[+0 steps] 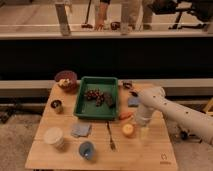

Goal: Place apple in paper cup

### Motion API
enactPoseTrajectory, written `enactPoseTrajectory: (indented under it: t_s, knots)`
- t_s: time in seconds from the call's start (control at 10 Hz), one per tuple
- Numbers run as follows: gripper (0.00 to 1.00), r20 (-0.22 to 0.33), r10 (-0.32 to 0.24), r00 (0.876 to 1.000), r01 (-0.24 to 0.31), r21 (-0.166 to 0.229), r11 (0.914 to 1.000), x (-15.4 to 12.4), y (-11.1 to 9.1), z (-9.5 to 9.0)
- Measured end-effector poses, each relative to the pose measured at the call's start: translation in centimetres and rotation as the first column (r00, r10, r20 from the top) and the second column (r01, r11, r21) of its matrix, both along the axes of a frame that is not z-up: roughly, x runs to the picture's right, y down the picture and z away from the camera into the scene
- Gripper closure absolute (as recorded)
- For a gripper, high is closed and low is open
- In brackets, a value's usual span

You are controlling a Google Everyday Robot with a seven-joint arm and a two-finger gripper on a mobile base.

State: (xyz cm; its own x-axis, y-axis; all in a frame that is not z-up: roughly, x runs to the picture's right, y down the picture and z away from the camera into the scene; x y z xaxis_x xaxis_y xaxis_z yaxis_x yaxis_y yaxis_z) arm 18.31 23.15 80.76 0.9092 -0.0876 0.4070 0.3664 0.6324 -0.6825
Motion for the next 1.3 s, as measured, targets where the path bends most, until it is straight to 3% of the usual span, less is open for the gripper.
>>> enactPoseTrajectory:
  t_s: [0.1, 0.2, 0.6, 0.8, 1.1, 1.3]
  knots:
    - [0.20, 0.014, 0.022, 1.000, -0.022, 0.019, 0.9996, -0.2, 0.0, -0.2]
    - [0.20, 0.061, 0.058, 0.996, -0.061, 0.048, 0.9969, -1.1, 0.0, -0.5]
    - [0.20, 0.174, 0.096, 0.980, -0.113, 0.090, 0.9895, -2.5, 0.0, -0.8]
    - [0.20, 0.224, 0.118, 0.967, -0.149, 0.128, 0.9804, -3.3, 0.0, -1.0]
    - [0.20, 0.263, 0.132, 0.956, -0.183, 0.183, 0.9658, -3.8, -0.2, -0.9]
    - [0.24, 0.279, 0.115, 0.954, -0.175, 0.202, 0.9635, -4.1, -0.3, -0.8]
